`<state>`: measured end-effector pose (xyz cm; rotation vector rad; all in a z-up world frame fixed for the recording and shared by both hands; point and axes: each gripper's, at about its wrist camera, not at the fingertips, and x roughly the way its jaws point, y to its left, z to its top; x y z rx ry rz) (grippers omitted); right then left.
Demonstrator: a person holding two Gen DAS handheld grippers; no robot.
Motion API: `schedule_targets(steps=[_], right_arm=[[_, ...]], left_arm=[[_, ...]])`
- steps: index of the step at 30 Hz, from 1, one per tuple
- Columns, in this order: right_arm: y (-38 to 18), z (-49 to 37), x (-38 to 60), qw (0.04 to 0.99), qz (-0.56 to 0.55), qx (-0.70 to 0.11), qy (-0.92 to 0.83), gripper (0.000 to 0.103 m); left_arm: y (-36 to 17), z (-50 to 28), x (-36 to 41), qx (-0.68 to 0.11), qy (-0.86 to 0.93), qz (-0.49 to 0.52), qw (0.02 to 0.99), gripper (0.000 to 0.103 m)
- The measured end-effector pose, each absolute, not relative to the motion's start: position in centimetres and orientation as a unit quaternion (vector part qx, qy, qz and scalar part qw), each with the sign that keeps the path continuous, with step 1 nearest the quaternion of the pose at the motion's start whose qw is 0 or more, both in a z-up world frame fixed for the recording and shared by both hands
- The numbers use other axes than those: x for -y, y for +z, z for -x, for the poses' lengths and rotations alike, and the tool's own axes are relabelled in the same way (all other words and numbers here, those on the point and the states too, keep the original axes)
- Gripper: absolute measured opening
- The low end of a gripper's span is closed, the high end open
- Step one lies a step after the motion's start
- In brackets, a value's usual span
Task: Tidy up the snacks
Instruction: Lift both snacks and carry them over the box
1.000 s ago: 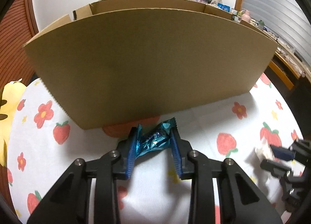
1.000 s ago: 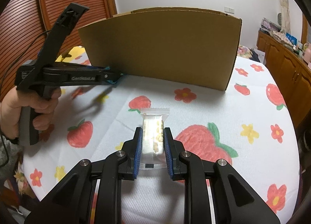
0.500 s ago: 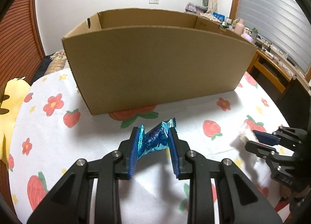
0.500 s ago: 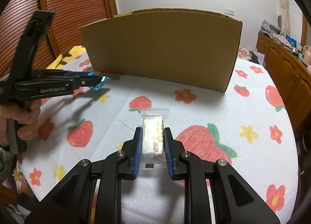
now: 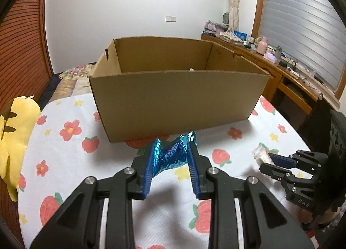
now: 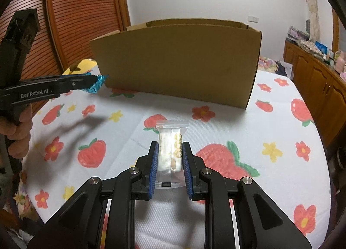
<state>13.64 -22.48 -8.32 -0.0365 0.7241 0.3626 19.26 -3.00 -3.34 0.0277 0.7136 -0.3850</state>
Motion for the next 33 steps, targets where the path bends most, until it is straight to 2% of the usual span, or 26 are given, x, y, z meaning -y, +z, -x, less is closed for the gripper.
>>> schedule_targets(steps=[12, 26, 33], right_arm=[[-7.2, -13.4, 22.2, 0.927, 0.029, -0.335, 0.167, 0.02], [2.4, -15.9, 21.7, 0.953, 0.07, -0.244, 0.166, 0.02], [3.8, -19.2, 21.8, 0.954, 0.075, -0.238, 0.168, 0.02]], left_arm=[[-0.1, -19.2, 3.0, -0.31, -0.191, -0.011, 0.931, 0.028], [5.1, -21.8, 3.9, -0.26, -0.189, -0.025, 0.947, 0.028], [5.1, -24.3, 3.9, -0.258, -0.181, -0.029, 0.948, 0.028]])
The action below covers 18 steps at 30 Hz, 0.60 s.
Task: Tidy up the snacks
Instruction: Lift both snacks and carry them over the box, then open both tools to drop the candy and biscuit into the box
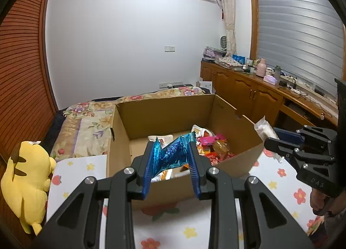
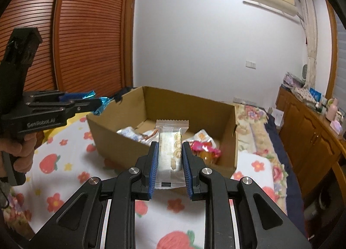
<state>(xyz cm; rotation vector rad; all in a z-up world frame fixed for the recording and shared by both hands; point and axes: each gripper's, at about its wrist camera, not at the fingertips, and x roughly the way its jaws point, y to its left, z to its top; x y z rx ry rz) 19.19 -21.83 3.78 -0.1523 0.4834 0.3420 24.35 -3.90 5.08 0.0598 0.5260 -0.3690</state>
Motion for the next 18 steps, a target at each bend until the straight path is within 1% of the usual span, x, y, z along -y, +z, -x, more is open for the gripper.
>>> schedule_targets(steps=[9, 18], right_arm=[[3.3, -24.3, 22.5, 0.952, 0.072, -0.244, 0.173, 0.02], [1.3, -28.0, 22.7, 0.945, 0.064, -0.265, 0.182, 0.02]], left_arm=[[3.9, -29.2, 3.7, -0.271, -0.171, -0.022, 0.947, 0.029], [2.1, -32.5, 4.3, -0.287, -0.173, -0.021, 0.942, 0.029]])
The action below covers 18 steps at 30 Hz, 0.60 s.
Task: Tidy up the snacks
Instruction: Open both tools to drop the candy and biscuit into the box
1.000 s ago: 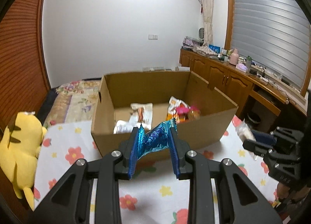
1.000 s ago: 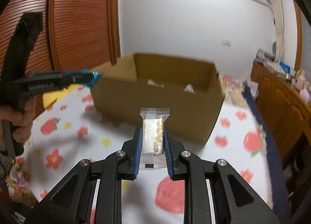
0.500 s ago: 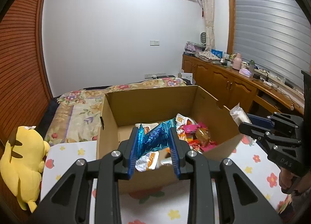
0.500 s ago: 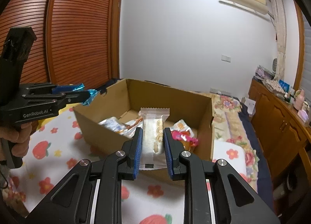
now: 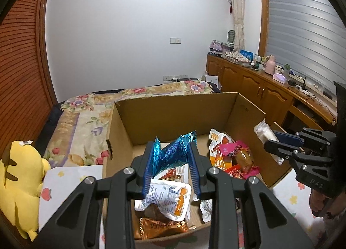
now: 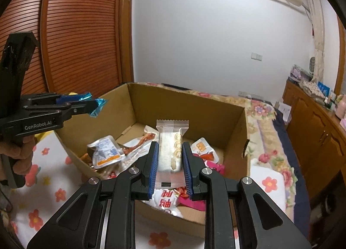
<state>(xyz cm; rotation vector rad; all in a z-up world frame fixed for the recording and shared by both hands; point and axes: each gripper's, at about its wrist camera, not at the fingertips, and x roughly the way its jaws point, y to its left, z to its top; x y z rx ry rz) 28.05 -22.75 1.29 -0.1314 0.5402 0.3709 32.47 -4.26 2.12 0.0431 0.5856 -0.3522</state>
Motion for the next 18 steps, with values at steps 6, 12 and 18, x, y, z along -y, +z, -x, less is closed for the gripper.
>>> schedule_targets(steps=[6, 12, 18], right_arm=[[0.5, -28.9, 22.8, 0.94, 0.062, -0.279, 0.183, 0.02], [0.2, -29.1, 22.4, 0.939, 0.062, -0.285, 0.182, 0.021], [0.1, -29.1, 22.3, 0.938, 0.061, -0.29, 0.182, 0.023]], left_arm=[[1.2, -33.0, 4.5, -0.297, -0.177, -0.021, 0.938, 0.032], [0.8, -32.7, 4.4, -0.301, -0.172, -0.026, 0.938, 0.033], [1.2, -32.3, 4.3, -0.299, -0.162, -0.031, 0.94, 0.052]])
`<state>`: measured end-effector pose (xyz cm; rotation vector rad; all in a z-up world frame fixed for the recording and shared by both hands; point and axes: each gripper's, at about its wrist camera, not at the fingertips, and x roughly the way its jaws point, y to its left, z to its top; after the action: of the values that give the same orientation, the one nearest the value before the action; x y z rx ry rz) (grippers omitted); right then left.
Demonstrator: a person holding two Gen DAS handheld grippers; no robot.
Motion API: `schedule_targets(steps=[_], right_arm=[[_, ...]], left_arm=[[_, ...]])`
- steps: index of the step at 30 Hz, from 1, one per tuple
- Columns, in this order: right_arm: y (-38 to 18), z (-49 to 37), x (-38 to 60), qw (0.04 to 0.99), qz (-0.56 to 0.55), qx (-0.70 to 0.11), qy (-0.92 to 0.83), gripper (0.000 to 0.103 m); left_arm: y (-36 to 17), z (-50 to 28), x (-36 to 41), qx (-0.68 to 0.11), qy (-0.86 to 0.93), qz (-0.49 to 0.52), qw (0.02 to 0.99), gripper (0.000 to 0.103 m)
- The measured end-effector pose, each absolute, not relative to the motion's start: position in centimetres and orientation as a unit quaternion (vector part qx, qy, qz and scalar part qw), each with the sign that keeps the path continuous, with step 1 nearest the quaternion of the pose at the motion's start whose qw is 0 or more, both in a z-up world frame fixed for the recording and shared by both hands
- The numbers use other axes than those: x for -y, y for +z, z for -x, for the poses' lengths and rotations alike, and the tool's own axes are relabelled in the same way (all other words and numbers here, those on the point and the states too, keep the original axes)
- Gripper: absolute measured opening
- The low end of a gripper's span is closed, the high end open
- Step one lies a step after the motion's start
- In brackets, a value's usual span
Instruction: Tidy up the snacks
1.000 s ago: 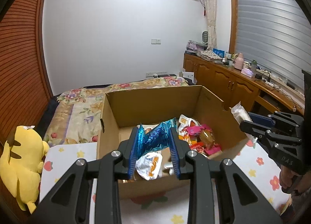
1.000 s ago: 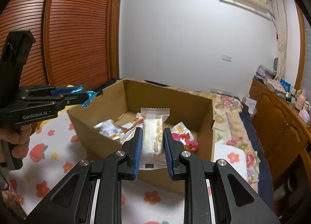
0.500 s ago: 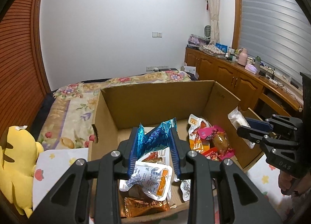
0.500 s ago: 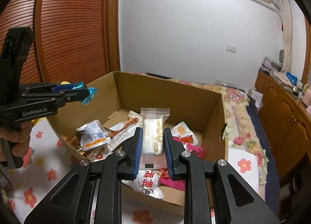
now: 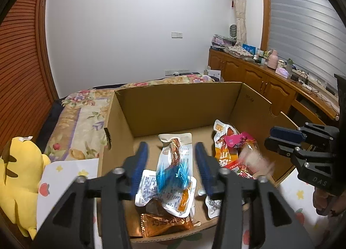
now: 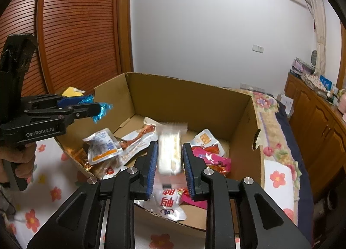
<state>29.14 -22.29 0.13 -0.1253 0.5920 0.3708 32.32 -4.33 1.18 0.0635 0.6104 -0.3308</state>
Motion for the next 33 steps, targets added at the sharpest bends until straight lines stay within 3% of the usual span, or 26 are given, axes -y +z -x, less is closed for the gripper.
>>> schedule_targets(steps=[3, 10, 17, 21, 25, 28, 31, 33], right_arm=[[0.3, -29.2, 22.4, 0.937, 0.062, -0.294, 0.178, 0.033], [2.0, -27.2, 23.1, 0.942, 0.053, -0.282, 0.173, 0.033], [4.6, -23.0, 23.4, 0.949, 0.044, -0.263, 0.171, 0.035], [5.9, -20.7, 23.5, 0.952, 0.039, -0.252, 0.169, 0.038], [6.5, -18.8, 23.8, 0.955, 0.032, -0.247, 0.162, 0.049], [6.9, -17.6, 24.0, 0.958, 0.023, -0.244, 0.151, 0.069], [7.4, -16.3, 24.2, 0.962, 0.023, -0.234, 0.138, 0.087], [7.8, -15.9, 24.3, 0.964, 0.021, -0.228, 0.132, 0.094]], left_arm=[[1.4, -31.8, 4.5, -0.297, -0.158, -0.036, 0.941, 0.053], [3.2, -29.0, 4.4, -0.287, -0.154, -0.043, 0.944, 0.055], [5.6, -24.7, 4.2, -0.264, -0.15, -0.05, 0.951, 0.072], [6.9, -22.3, 4.2, -0.254, -0.146, -0.055, 0.954, 0.076], [7.6, -20.6, 4.1, -0.246, -0.134, -0.057, 0.958, 0.09], [8.1, -19.4, 4.1, -0.237, -0.118, -0.058, 0.963, 0.101], [8.4, -18.5, 3.8, -0.233, -0.105, -0.056, 0.965, 0.103], [8.7, -18.3, 3.7, -0.239, -0.094, -0.059, 0.965, 0.103]])
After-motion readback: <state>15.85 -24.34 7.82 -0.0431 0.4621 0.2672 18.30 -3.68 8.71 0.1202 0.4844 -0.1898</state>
